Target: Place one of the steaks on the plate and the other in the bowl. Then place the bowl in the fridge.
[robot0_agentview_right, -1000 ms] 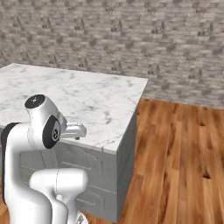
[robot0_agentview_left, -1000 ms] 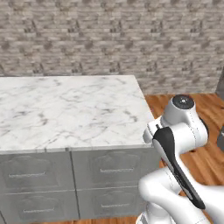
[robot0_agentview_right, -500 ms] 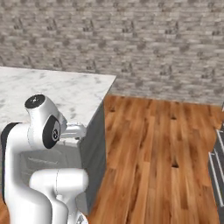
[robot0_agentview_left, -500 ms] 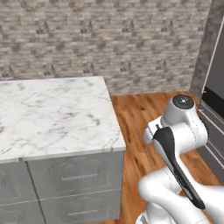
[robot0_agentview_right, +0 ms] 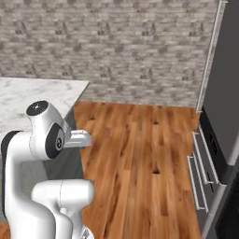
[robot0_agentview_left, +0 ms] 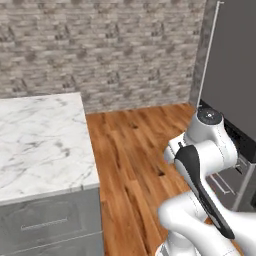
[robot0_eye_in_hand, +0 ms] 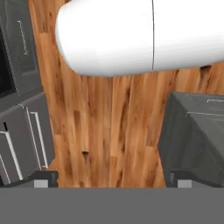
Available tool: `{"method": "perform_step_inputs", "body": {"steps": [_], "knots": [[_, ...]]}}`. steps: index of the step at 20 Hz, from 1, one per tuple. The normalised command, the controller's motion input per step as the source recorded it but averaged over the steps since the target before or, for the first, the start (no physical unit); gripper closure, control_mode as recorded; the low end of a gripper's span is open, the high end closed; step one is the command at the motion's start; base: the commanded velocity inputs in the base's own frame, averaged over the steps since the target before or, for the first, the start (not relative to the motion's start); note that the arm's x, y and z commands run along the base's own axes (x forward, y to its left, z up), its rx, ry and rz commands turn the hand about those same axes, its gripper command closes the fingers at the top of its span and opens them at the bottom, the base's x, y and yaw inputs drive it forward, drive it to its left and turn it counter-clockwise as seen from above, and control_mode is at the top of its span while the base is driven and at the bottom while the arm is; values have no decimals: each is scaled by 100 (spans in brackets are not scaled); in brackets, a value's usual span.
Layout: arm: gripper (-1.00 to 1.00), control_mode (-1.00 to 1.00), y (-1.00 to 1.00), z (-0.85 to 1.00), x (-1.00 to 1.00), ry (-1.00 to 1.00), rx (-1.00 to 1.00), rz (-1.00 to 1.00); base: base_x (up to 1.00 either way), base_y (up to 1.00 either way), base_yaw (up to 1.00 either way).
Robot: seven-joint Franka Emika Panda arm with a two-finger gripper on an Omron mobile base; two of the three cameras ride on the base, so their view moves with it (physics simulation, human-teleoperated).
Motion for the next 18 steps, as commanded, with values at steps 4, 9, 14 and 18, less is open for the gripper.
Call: {"method": "perform_step_inputs", "body": {"steps": [4,9,14,18], "knots": [[-100,100,0,0,0,0,0,0,47,-60,-24],[-100,100,0,0,0,0,0,0,54,-34,-23],[-100,100,0,0,0,0,0,0,64,0,-22],[-100,100,0,0,0,0,0,0,69,0,-19]]}}
